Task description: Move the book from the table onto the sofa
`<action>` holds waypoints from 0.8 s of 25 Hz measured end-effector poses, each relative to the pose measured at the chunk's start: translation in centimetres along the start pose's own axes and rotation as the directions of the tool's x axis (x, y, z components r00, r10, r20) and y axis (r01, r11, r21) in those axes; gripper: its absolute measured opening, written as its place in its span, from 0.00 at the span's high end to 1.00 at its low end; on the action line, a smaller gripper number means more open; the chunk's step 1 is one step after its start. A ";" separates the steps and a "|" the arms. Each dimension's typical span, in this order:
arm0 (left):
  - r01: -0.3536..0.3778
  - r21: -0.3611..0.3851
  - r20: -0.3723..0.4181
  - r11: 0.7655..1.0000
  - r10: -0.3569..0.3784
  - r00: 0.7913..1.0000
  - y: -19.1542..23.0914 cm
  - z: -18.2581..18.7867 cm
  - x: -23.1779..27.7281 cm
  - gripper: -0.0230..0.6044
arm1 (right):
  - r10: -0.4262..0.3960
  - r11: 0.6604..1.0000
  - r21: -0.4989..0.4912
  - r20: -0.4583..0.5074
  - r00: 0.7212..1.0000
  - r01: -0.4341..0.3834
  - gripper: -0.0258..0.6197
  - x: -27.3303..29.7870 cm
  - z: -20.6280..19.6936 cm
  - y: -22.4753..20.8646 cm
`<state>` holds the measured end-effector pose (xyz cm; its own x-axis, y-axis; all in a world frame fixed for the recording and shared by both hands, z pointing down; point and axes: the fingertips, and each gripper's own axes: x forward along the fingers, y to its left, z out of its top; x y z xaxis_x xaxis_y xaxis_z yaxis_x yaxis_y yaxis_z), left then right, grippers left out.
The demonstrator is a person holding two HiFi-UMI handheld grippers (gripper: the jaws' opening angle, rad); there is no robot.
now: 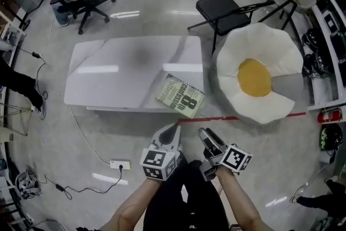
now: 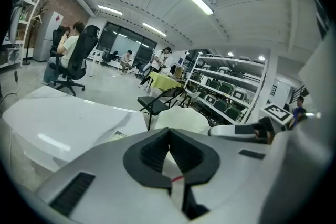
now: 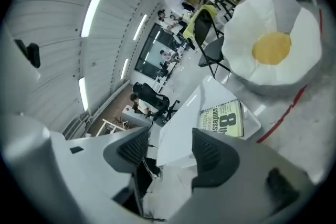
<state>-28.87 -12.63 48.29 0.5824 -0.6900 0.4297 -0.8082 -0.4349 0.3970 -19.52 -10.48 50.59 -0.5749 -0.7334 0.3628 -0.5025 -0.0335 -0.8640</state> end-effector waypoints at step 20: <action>-0.011 -0.045 -0.038 0.999 0.009 0.999 8.5 -14.0 14.5 0.95 | 0.056 0.974 0.221 -0.080 0.995 -0.037 0.53 11.4 -2.6 -20.8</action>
<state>-26.14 -18.19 69.29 0.5781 -0.6712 0.4640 -0.8096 -0.4008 0.4289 -17.33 -16.38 73.66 -0.6520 -0.6775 0.3405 -0.3253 -0.1557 -0.9327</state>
